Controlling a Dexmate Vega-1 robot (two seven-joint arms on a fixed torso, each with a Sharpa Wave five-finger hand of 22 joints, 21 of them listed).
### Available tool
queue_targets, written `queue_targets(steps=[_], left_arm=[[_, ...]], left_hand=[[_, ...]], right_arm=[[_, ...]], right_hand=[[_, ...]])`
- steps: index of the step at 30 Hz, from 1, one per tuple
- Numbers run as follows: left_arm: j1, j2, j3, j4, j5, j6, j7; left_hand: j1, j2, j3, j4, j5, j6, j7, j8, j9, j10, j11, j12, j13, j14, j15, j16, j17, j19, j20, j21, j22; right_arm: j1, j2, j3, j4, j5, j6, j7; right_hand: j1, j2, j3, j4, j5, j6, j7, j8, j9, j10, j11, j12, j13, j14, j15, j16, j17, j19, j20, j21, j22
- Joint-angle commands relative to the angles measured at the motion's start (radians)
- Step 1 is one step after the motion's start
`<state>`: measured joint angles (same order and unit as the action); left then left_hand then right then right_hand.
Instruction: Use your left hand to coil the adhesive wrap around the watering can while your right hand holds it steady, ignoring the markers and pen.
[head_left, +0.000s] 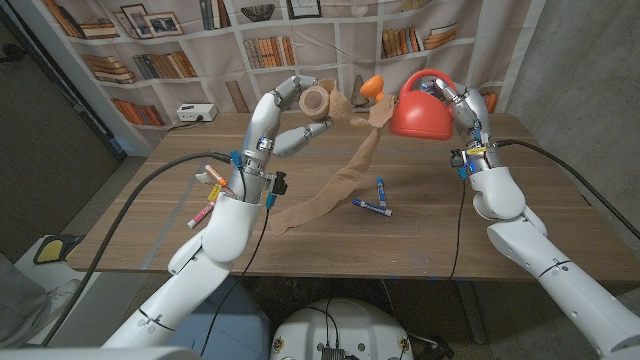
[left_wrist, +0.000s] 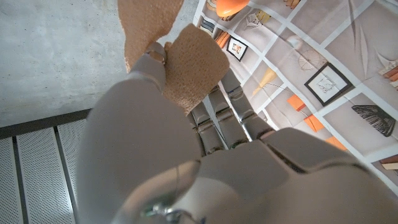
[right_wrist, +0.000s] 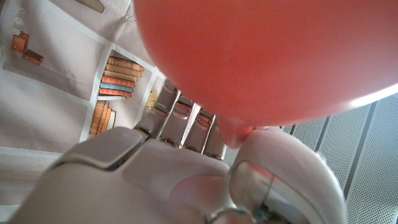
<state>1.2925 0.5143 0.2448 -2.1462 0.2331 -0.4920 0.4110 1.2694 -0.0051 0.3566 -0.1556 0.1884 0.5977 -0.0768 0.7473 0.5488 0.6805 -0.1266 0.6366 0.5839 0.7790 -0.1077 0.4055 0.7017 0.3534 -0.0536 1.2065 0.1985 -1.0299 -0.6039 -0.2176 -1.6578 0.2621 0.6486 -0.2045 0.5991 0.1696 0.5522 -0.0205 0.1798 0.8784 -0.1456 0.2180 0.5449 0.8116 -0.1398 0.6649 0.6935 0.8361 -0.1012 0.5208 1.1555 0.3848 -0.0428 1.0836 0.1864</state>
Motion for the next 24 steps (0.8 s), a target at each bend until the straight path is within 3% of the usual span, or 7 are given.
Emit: queue_targets(steps=[1,24], left_arm=[[0.062,-0.036,-0.012,0.026,0.0,0.008,0.069],[0.105,-0.095,-0.056,0.045,0.005,0.047,0.159]], left_hand=[[0.166,0.176,-0.003,0.003,0.005,0.009,0.0,0.005,0.006,0.001,0.002,0.01,0.003,0.124,-0.11,0.002,0.005,-0.007,0.002,0.009,-0.001],[0.167,0.175,-0.005,0.002,0.006,0.006,-0.001,0.006,0.006,0.001,0.004,0.011,0.002,0.124,-0.11,0.001,0.007,-0.013,0.001,0.022,-0.01]], right_arm=[[-0.038,-0.005,0.021,-0.039,0.055,0.014,0.029],[-0.127,-0.017,0.038,-0.119,0.09,0.06,0.056]], right_hand=[[-0.003,0.006,0.009,0.001,0.003,0.005,0.001,-0.001,0.0,0.009,0.002,0.005,0.001,0.001,-0.122,-0.002,0.001,0.001,-0.067,0.005,0.0],[-0.003,0.006,0.007,-0.001,0.003,0.007,0.0,0.001,0.003,0.012,0.002,0.005,0.002,0.007,-0.122,-0.002,-0.001,0.002,-0.067,0.008,-0.001]])
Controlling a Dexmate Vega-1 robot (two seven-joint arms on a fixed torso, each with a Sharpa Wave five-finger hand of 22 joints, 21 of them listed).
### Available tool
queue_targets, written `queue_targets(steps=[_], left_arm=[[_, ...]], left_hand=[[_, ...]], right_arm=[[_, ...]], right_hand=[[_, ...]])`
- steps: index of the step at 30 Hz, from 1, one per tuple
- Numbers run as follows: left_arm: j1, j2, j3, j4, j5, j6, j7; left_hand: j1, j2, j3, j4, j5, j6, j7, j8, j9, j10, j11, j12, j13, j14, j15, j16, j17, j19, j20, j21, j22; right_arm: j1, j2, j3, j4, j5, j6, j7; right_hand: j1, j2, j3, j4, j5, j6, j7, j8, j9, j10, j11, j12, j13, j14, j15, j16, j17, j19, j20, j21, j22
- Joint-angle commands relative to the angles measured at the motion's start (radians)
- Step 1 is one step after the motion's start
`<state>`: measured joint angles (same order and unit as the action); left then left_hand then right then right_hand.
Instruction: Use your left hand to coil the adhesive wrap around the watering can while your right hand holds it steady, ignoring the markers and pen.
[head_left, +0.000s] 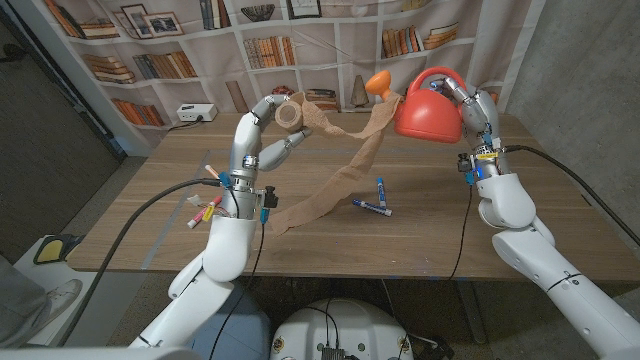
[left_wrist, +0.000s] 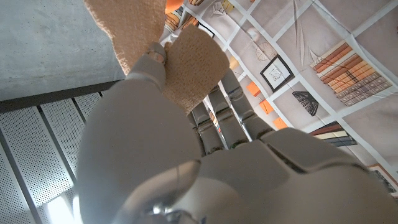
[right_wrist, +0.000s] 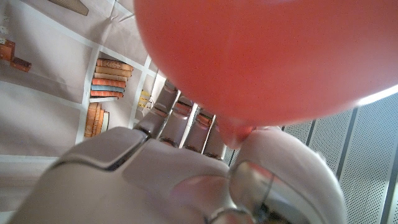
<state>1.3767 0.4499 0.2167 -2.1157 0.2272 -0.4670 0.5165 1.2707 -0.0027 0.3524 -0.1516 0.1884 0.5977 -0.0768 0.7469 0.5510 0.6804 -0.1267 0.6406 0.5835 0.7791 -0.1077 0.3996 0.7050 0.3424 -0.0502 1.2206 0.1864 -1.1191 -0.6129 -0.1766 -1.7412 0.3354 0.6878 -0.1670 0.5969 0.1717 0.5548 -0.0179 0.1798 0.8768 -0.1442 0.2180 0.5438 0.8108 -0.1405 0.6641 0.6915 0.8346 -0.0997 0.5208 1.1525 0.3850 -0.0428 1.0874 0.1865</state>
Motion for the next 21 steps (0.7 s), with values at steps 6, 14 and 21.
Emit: queue_targets(steps=[6,14,21], left_arm=[[0.029,-0.055,-0.047,0.031,0.031,0.017,0.1],[0.026,-0.068,-0.062,0.057,0.022,0.029,0.115],[0.029,-0.071,-0.064,0.069,0.007,0.054,0.107]], left_hand=[[0.165,0.173,-0.001,-0.001,0.006,0.005,0.0,0.006,0.004,0.002,0.002,0.006,0.001,0.124,-0.11,0.006,0.003,-0.004,-0.003,0.01,0.001],[0.166,0.173,-0.001,-0.001,0.006,0.005,-0.001,0.006,0.005,0.001,0.004,0.006,0.0,0.124,-0.11,0.005,0.002,-0.005,-0.003,0.012,-0.001],[0.166,0.172,-0.001,-0.002,0.006,0.005,0.0,0.007,0.006,0.002,0.004,0.006,0.0,0.124,-0.109,0.005,0.003,-0.006,-0.002,0.014,-0.002]], right_arm=[[-0.048,-0.012,-0.019,-0.045,0.018,0.015,0.031],[-0.056,-0.016,-0.026,-0.057,0.016,0.006,0.034],[-0.062,-0.015,-0.032,-0.069,0.022,0.021,0.04]], right_hand=[[-0.001,0.004,0.004,-0.004,0.003,0.008,-0.003,0.0,0.004,0.014,0.002,0.005,0.002,0.009,-0.123,-0.001,0.003,0.002,-0.066,0.005,-0.001],[-0.002,0.004,0.005,-0.003,0.003,0.01,-0.001,0.001,0.005,0.014,0.003,0.006,0.003,0.006,-0.123,-0.003,0.003,0.002,-0.066,0.006,-0.001],[-0.002,0.004,0.004,-0.004,0.003,0.01,-0.001,0.0,0.005,0.014,0.002,0.006,0.004,0.009,-0.123,-0.001,0.002,0.002,-0.066,0.006,-0.001]])
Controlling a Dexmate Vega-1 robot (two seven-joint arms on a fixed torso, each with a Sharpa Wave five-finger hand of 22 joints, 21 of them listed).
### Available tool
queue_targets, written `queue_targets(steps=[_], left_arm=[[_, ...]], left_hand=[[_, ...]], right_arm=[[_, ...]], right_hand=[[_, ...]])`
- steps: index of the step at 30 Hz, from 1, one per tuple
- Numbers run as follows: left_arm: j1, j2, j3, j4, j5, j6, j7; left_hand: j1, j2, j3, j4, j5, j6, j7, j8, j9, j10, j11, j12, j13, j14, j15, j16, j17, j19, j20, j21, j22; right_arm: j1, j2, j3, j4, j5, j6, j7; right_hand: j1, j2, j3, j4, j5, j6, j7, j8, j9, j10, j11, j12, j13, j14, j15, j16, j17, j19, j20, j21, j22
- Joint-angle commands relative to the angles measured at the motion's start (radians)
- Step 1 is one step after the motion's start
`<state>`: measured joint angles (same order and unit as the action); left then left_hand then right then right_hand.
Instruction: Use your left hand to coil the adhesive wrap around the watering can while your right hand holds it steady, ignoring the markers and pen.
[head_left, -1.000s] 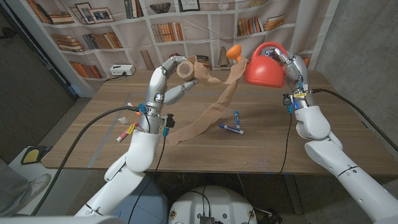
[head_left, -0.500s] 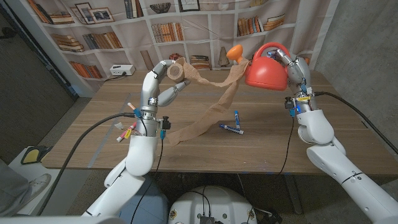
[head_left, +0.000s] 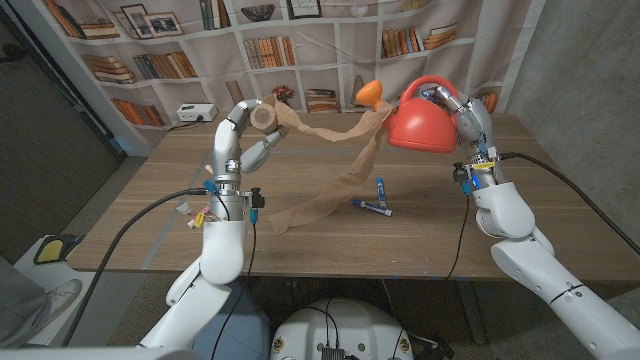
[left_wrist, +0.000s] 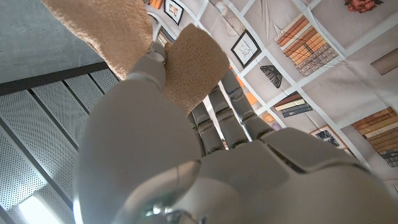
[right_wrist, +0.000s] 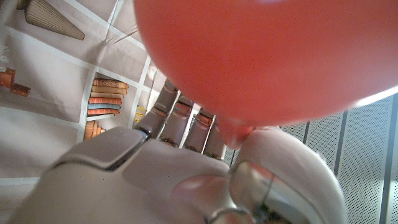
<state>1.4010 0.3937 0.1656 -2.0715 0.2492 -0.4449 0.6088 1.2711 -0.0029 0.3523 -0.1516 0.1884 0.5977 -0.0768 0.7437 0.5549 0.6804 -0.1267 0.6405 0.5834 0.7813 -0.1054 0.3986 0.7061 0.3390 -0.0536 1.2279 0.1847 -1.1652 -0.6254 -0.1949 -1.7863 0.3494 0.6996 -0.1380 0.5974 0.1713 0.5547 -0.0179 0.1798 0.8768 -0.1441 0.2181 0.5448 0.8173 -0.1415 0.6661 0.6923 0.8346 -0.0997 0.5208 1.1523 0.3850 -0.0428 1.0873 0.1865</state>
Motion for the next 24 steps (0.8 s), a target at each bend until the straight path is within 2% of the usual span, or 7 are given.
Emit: queue_targets(steps=[1,12,24], left_arm=[[0.004,-0.015,-0.012,0.029,-0.021,0.035,0.011],[-0.021,-0.02,0.0,0.056,-0.056,0.075,-0.02],[-0.092,-0.015,0.017,0.107,-0.082,0.102,-0.065]], left_hand=[[0.166,0.172,-0.001,-0.001,0.006,0.005,0.0,0.01,0.002,0.001,0.005,0.006,0.0,0.122,-0.112,0.006,0.002,-0.003,0.001,0.007,0.0],[0.167,0.172,-0.001,-0.002,0.006,0.003,0.001,0.01,0.002,0.003,0.006,0.007,-0.001,0.122,-0.111,0.006,0.002,-0.005,0.003,0.011,-0.002],[0.167,0.172,-0.002,-0.002,0.007,0.003,0.003,0.01,0.003,0.003,0.008,0.008,-0.001,0.124,-0.109,0.006,0.003,-0.007,0.003,0.014,-0.003]], right_arm=[[-0.017,-0.002,-0.014,-0.027,0.009,0.012,0.012],[-0.037,-0.016,-0.021,-0.062,0.015,0.049,0.024],[-0.043,-0.038,-0.068,-0.075,0.025,0.043,0.065]], right_hand=[[-0.002,0.005,0.004,-0.004,0.003,0.009,-0.002,0.0,0.004,0.008,0.004,0.004,0.002,0.009,-0.123,-0.001,0.003,0.001,-0.065,0.007,-0.001],[-0.002,0.004,0.004,-0.004,0.003,0.011,-0.002,0.0,0.003,0.009,0.002,0.003,0.002,0.009,-0.123,-0.002,0.003,0.002,-0.066,0.007,-0.001],[-0.003,0.005,0.005,-0.004,0.003,0.011,-0.002,-0.001,0.003,0.011,0.002,0.003,0.001,0.01,-0.123,-0.002,0.003,0.001,-0.065,0.008,-0.001]])
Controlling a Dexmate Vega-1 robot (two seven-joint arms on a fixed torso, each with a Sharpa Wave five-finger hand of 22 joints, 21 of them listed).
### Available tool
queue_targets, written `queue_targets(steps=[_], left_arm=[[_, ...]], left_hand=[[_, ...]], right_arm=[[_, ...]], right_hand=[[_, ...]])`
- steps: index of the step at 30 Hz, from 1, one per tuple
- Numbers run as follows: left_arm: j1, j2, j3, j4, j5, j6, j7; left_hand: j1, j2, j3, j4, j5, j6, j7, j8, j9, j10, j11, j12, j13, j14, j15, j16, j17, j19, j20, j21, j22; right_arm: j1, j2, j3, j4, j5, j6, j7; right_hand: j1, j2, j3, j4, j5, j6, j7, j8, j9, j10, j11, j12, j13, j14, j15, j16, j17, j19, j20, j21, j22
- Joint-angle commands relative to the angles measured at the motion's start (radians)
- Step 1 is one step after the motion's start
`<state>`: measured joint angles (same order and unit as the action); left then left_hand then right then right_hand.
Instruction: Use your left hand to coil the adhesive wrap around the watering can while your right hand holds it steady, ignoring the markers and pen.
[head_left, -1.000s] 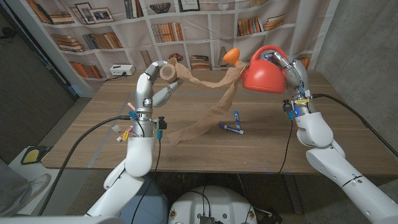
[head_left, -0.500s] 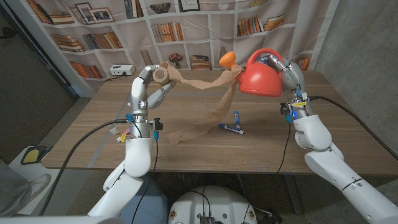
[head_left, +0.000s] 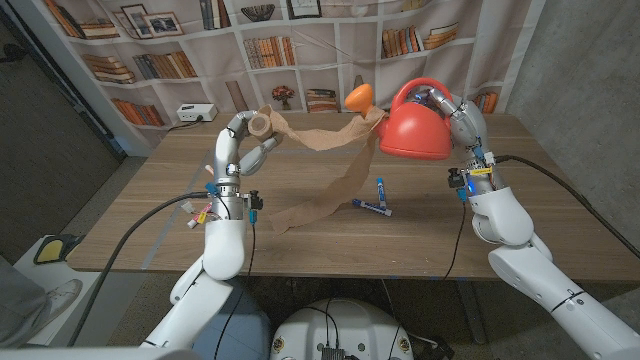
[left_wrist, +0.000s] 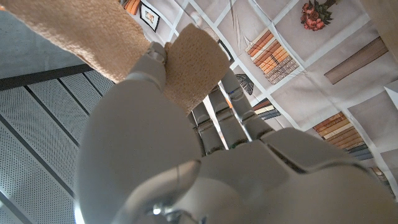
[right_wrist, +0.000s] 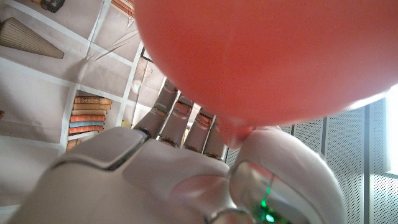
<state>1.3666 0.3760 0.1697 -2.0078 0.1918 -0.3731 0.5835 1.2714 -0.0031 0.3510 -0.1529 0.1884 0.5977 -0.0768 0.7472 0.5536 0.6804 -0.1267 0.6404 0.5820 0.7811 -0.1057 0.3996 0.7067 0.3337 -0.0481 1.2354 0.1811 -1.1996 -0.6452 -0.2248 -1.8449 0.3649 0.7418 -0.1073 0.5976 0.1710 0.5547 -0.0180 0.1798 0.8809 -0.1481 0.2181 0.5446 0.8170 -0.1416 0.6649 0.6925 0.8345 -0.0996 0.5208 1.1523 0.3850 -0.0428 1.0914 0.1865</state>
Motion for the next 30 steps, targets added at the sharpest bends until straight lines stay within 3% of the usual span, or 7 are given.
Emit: queue_targets(steps=[1,8,30], left_arm=[[-0.063,0.003,0.014,0.047,-0.028,0.034,-0.044],[-0.092,0.0,0.027,0.078,0.034,0.02,-0.02],[-0.178,-0.016,0.063,0.134,0.009,0.01,-0.066]], left_hand=[[0.167,0.172,0.0,-0.001,0.007,0.003,0.002,0.007,0.004,0.003,0.008,0.008,0.001,0.124,-0.109,0.006,0.002,-0.002,-0.003,0.007,0.001],[0.167,0.172,-0.001,-0.001,0.007,0.005,0.003,0.007,0.004,0.003,0.007,0.009,0.001,0.124,-0.108,0.006,0.002,-0.004,-0.002,0.009,0.0],[0.168,0.172,-0.001,-0.001,0.007,0.004,0.002,0.008,0.006,0.003,0.009,0.008,-0.002,0.124,-0.109,0.006,0.003,-0.008,-0.002,0.013,0.0]], right_arm=[[-0.008,-0.019,-0.042,-0.017,0.007,0.002,0.038],[-0.015,-0.027,-0.056,-0.029,-0.002,0.002,0.047],[-0.011,-0.047,-0.115,-0.051,-0.02,-0.021,0.088]], right_hand=[[-0.002,0.004,0.005,-0.005,0.003,0.008,0.003,-0.001,0.003,0.011,0.002,0.005,0.001,0.01,-0.124,-0.001,0.004,0.001,-0.065,0.004,-0.001],[-0.003,0.005,0.005,-0.005,0.003,0.008,0.001,-0.001,0.003,0.013,0.005,0.003,-0.001,0.01,-0.123,-0.002,0.004,0.001,-0.065,0.005,-0.001],[-0.004,0.005,0.006,-0.005,0.003,0.009,0.002,-0.001,0.002,0.014,0.006,0.003,-0.002,0.011,-0.123,-0.002,0.004,0.001,-0.064,0.006,-0.001]])
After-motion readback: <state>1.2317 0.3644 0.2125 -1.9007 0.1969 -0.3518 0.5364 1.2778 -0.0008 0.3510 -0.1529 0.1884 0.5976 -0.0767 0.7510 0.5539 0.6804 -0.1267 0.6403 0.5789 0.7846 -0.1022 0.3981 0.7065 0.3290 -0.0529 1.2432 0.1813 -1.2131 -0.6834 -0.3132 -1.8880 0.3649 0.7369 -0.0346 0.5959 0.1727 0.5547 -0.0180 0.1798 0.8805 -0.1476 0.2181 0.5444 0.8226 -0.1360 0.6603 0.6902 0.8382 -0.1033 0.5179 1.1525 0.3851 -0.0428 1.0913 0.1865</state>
